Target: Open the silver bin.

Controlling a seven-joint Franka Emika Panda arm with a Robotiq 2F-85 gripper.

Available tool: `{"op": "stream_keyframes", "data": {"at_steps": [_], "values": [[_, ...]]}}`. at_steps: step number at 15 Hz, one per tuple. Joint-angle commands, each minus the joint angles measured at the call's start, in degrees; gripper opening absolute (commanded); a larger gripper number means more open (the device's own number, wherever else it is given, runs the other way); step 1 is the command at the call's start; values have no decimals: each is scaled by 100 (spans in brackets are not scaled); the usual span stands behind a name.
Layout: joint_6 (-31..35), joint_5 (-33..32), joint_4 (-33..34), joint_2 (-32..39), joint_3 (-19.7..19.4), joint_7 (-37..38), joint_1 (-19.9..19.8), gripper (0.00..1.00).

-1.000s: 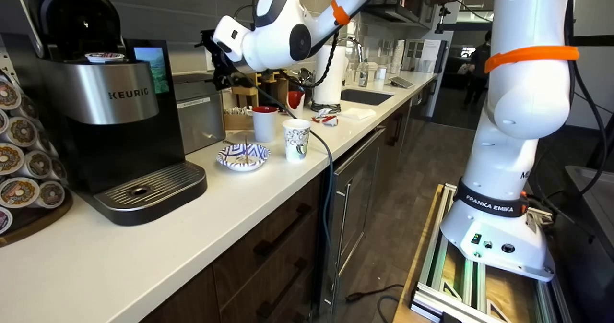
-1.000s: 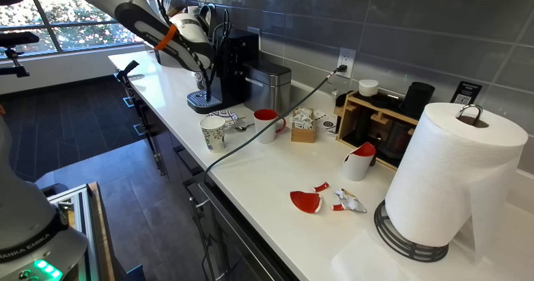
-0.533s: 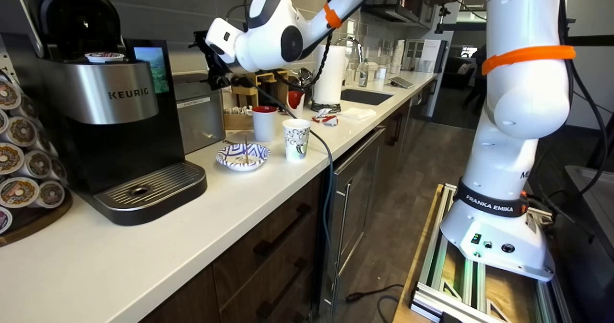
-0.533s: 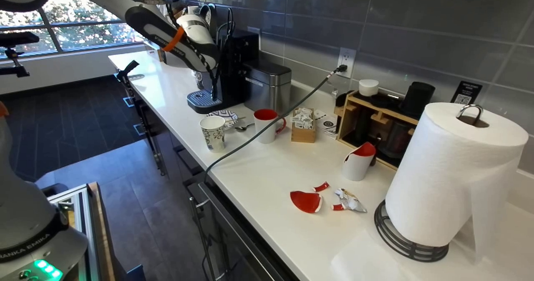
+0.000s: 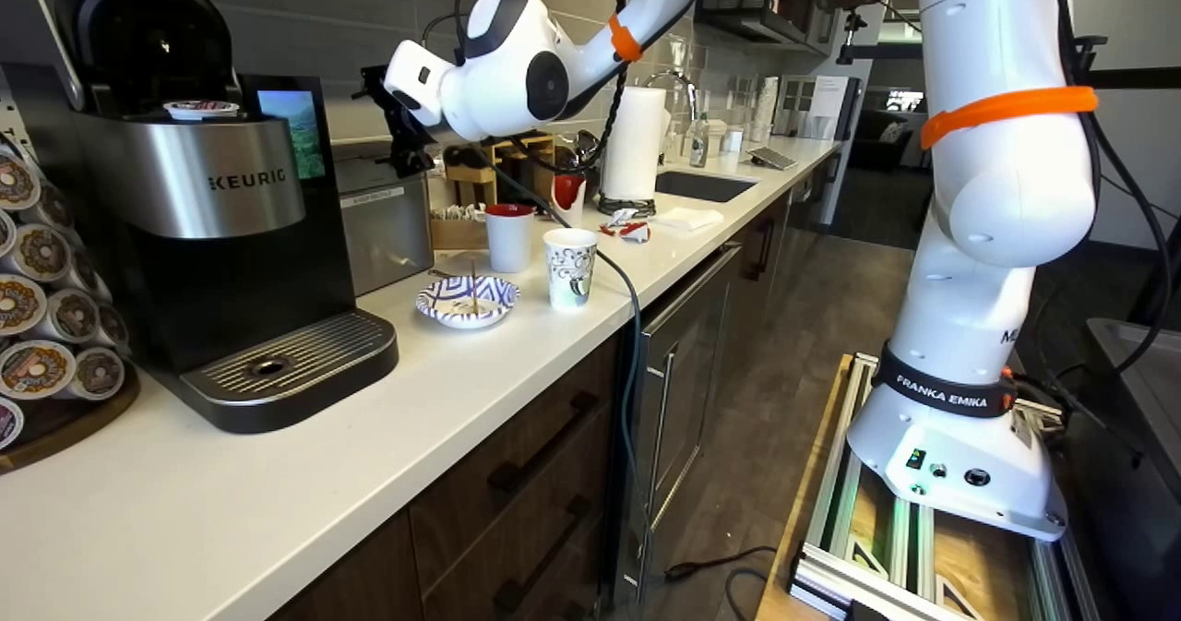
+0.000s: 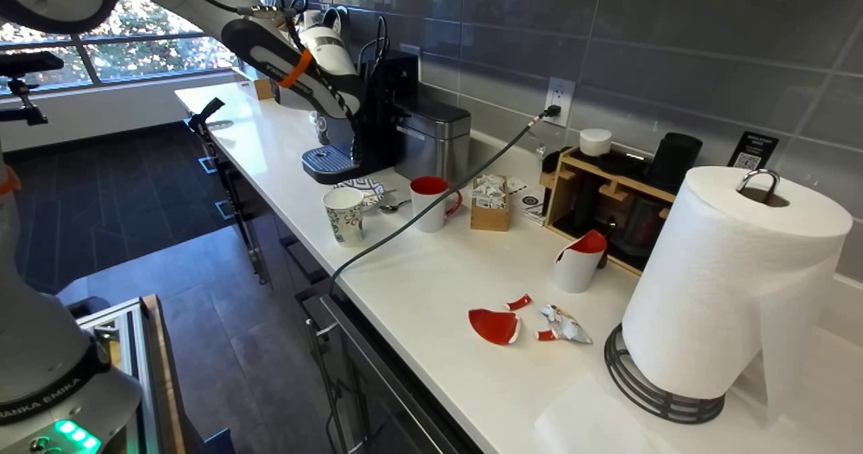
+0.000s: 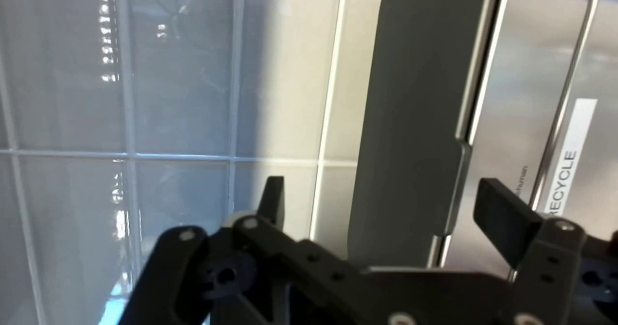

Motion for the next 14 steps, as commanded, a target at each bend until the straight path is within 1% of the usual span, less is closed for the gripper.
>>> {"op": "stream_keyframes", "data": {"at_steps": [1, 7, 10, 14], "values": [[177, 0, 252, 160, -8, -114, -43, 100], [114, 0, 260, 136, -2, -67, -72, 100], [8, 0, 164, -109, 53, 56, -86, 100], [-462, 1, 104, -527, 97, 263, -58, 100]]}}
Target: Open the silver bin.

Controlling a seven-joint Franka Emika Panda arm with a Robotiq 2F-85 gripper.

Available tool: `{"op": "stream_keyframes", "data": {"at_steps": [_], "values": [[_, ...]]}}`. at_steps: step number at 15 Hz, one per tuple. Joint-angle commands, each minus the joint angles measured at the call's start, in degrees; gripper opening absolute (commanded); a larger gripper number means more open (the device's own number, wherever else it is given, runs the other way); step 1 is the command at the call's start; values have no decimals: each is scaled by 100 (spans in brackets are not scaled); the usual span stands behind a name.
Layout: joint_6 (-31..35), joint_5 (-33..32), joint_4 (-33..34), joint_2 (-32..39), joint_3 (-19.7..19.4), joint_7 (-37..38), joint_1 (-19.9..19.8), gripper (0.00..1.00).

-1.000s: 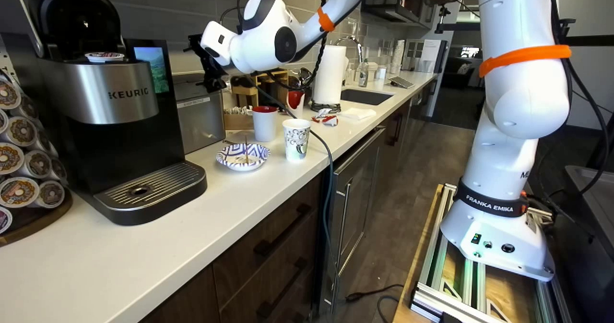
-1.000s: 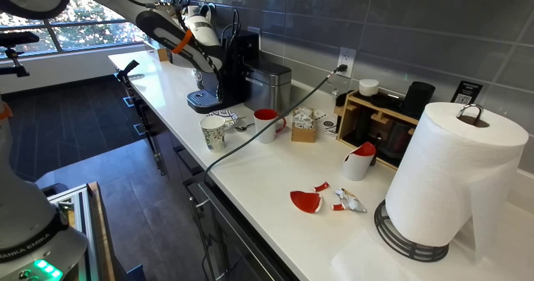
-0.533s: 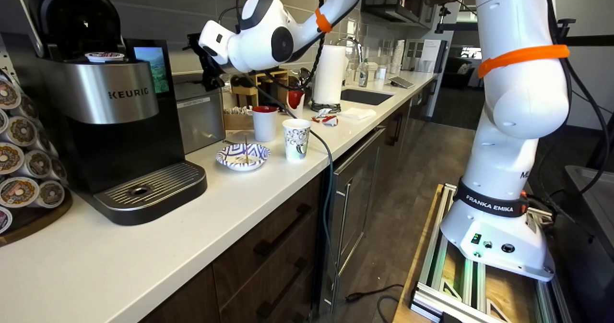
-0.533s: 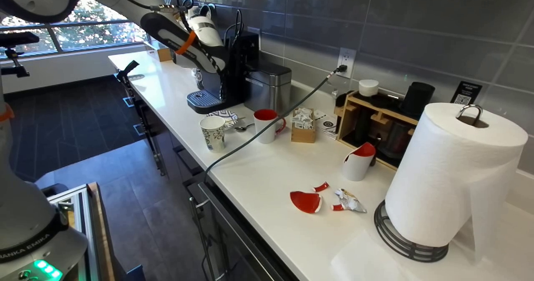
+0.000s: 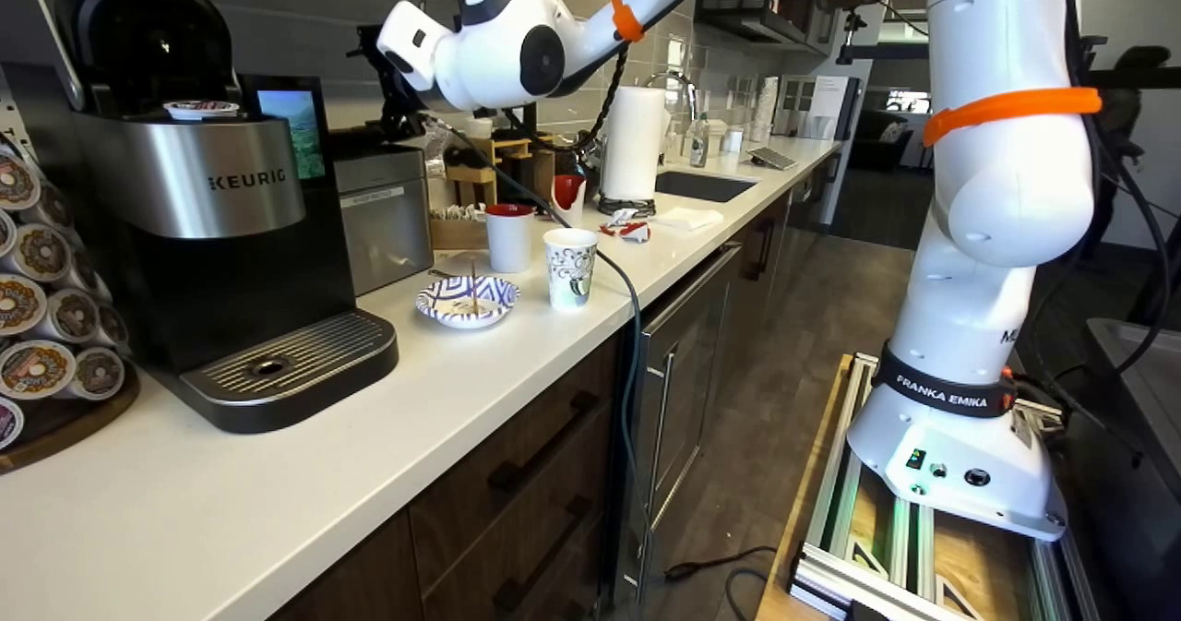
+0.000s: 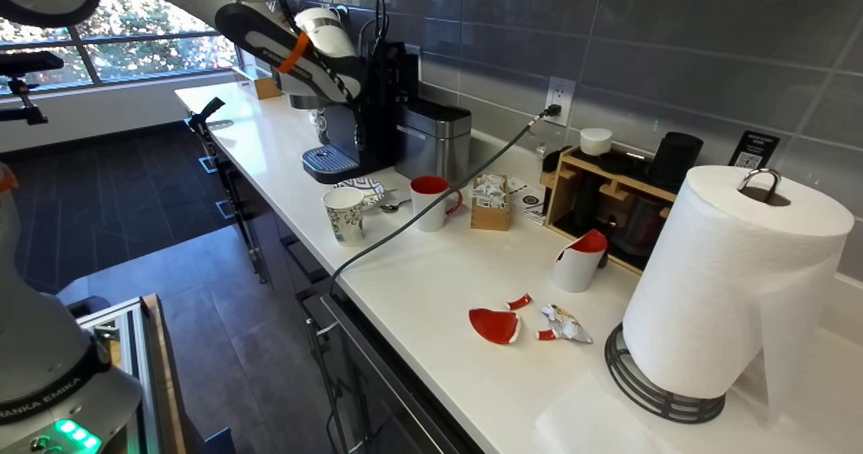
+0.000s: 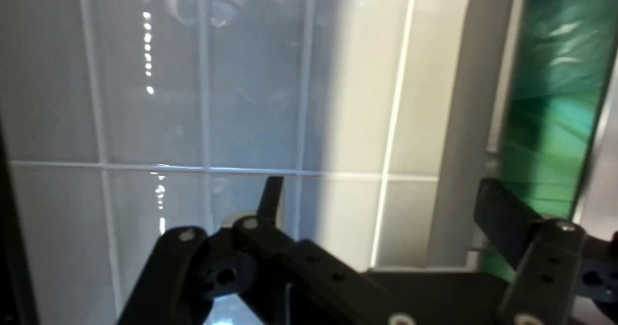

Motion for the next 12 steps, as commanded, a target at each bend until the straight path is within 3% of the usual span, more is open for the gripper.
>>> {"op": "stream_keyframes", "data": {"at_steps": [1, 4, 7, 12], "values": [[-440, 2, -47, -328, 46, 190, 8, 100], [-666, 4, 156, -188, 30, 58, 55, 100], [108, 49, 83, -203, -243, -170, 162, 100], [987, 16, -107, -135, -166, -312, -38, 100]]}}
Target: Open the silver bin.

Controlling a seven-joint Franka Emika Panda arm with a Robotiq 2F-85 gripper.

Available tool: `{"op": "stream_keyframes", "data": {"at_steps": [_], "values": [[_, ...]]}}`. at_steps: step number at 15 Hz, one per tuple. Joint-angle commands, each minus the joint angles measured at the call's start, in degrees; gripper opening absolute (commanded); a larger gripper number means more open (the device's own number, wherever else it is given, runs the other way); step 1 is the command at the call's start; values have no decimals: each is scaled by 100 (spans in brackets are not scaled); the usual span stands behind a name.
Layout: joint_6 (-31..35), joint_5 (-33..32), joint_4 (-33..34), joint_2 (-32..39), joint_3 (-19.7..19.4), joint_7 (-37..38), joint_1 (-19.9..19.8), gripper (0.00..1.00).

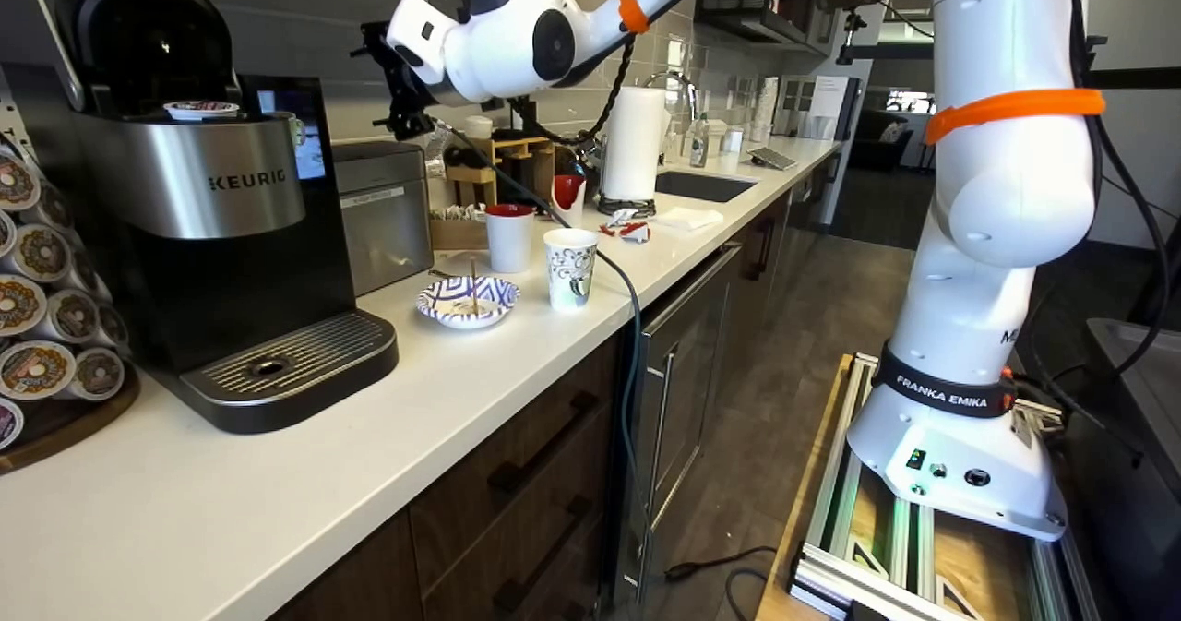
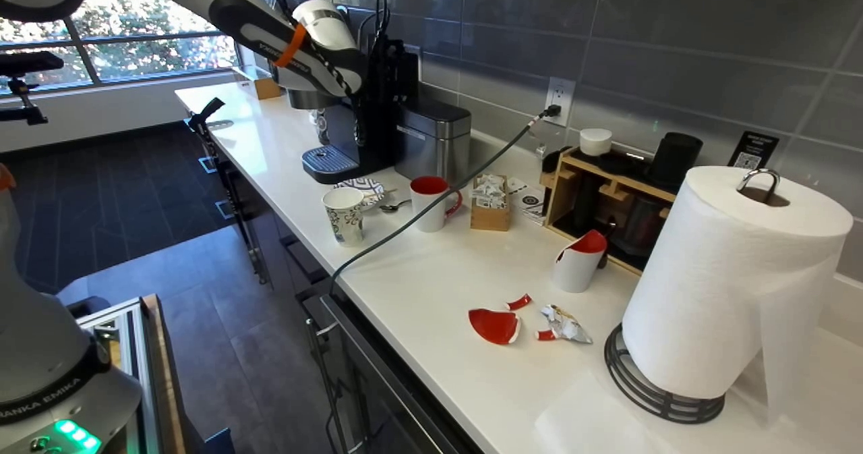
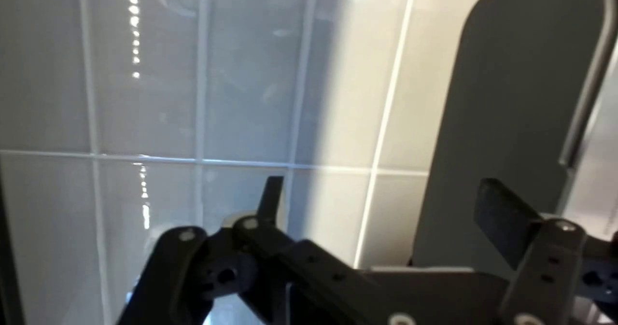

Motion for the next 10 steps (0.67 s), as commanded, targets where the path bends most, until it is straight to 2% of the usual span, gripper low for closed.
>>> {"op": "stream_keyframes", "data": {"at_steps": [1, 3, 10], "values": [[602, 0, -131, -15, 13, -171, -77, 100], [842, 0, -110, 38, 19, -252, -87, 100], [467, 57, 10, 322, -100, -490, -4, 100]]}}
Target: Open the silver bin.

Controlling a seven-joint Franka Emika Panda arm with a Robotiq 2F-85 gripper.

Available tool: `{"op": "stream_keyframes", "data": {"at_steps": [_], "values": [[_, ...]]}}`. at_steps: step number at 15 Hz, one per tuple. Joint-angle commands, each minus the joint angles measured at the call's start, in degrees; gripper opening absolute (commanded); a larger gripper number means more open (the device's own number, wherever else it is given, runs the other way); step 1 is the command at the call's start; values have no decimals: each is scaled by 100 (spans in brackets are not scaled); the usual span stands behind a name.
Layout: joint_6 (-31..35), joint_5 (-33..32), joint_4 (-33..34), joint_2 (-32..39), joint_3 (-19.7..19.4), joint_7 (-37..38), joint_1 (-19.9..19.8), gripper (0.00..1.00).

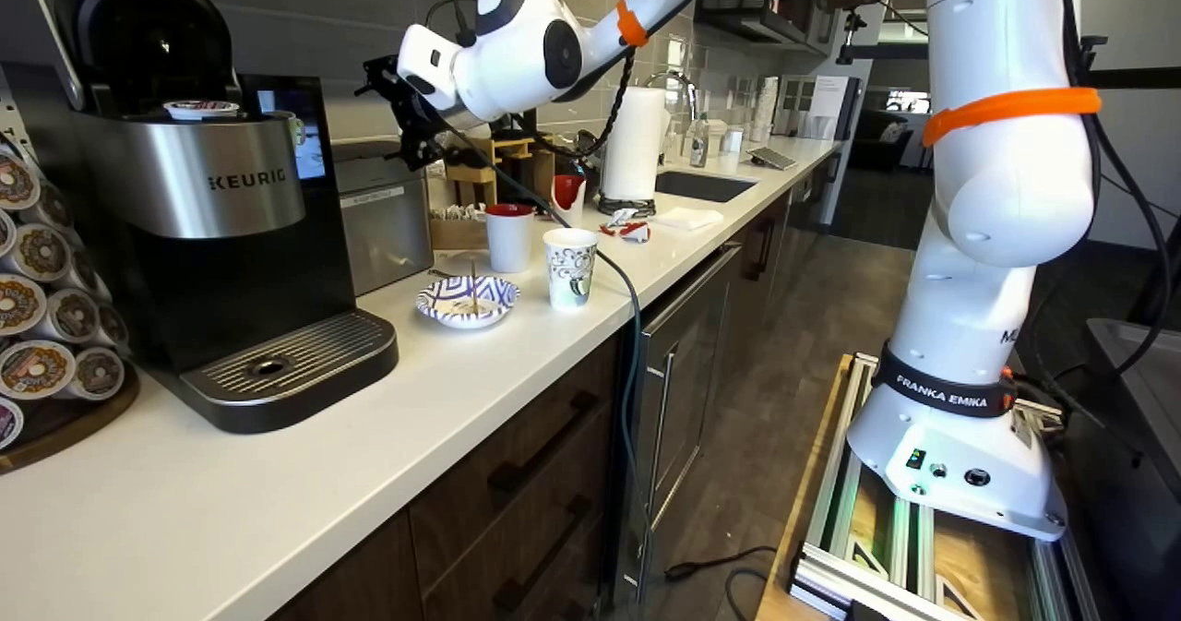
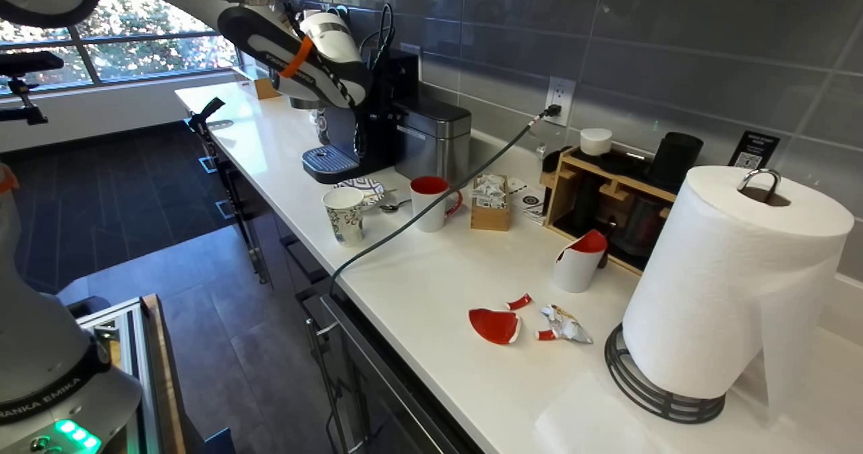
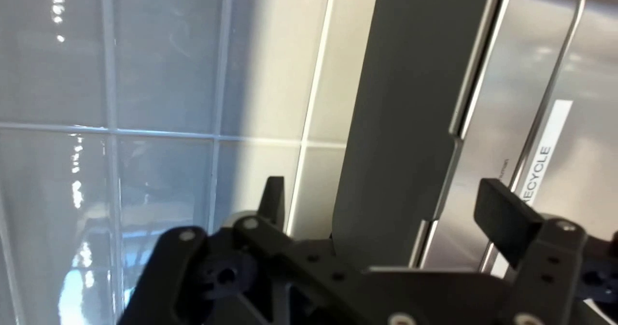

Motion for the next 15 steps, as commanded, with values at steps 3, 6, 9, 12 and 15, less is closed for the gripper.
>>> {"op": "stream_keyframes", "data": {"at_steps": [3, 6, 9, 12, 15], "values": [[-157, 104, 144, 214, -86, -208, 62, 100], [-277, 151, 182, 216, -78, -224, 88, 100], [-272, 237, 245, 255, -97, -350, 129, 100], [-244, 352, 291, 308, -108, -508, 149, 100], [-291, 477, 353, 367, -89, -617, 152, 100]]}}
